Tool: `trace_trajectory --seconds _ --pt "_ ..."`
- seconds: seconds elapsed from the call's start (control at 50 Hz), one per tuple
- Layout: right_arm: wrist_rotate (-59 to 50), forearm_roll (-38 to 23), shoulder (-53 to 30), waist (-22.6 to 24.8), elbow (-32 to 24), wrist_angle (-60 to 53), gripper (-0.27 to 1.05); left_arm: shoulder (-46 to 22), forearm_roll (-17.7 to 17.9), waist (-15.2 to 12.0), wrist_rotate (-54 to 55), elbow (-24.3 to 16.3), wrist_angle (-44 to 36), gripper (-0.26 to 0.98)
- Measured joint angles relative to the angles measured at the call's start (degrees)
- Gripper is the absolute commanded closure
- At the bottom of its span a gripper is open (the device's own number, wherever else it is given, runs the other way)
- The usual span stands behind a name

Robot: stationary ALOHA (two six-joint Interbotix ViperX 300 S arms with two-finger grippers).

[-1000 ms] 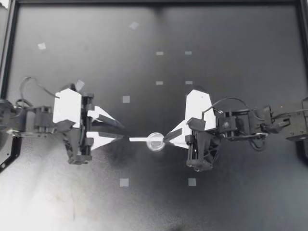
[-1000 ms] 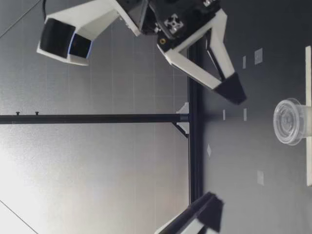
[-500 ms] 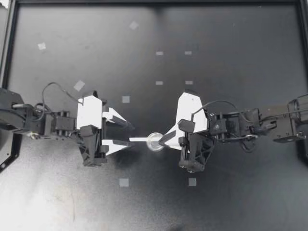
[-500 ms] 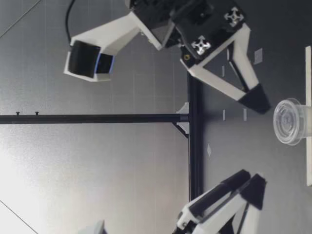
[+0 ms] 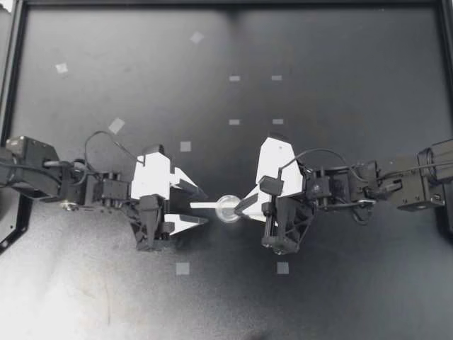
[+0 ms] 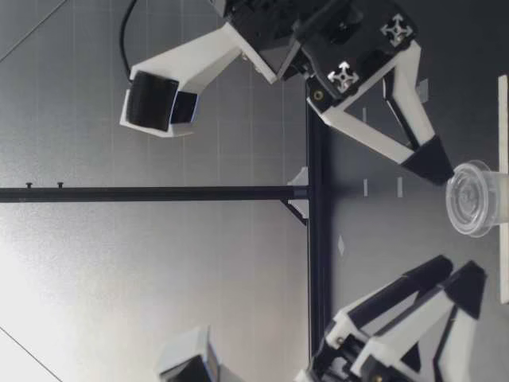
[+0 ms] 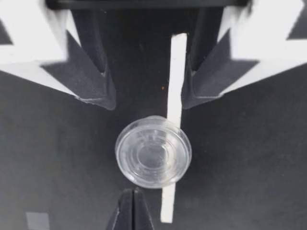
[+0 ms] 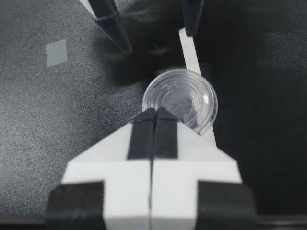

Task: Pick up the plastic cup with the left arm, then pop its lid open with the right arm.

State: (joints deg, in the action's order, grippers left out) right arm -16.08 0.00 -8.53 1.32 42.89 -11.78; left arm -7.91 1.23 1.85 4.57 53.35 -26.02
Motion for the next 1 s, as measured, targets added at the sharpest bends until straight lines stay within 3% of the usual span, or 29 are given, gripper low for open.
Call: trace_trajectory --seconds 1.0 --pt "-0.09 0.00 -2.55 -0.35 -1.05 -0.26 0.88 -8.00 0.09 0.00 -0.26 -5.89 -0.09 0.14"
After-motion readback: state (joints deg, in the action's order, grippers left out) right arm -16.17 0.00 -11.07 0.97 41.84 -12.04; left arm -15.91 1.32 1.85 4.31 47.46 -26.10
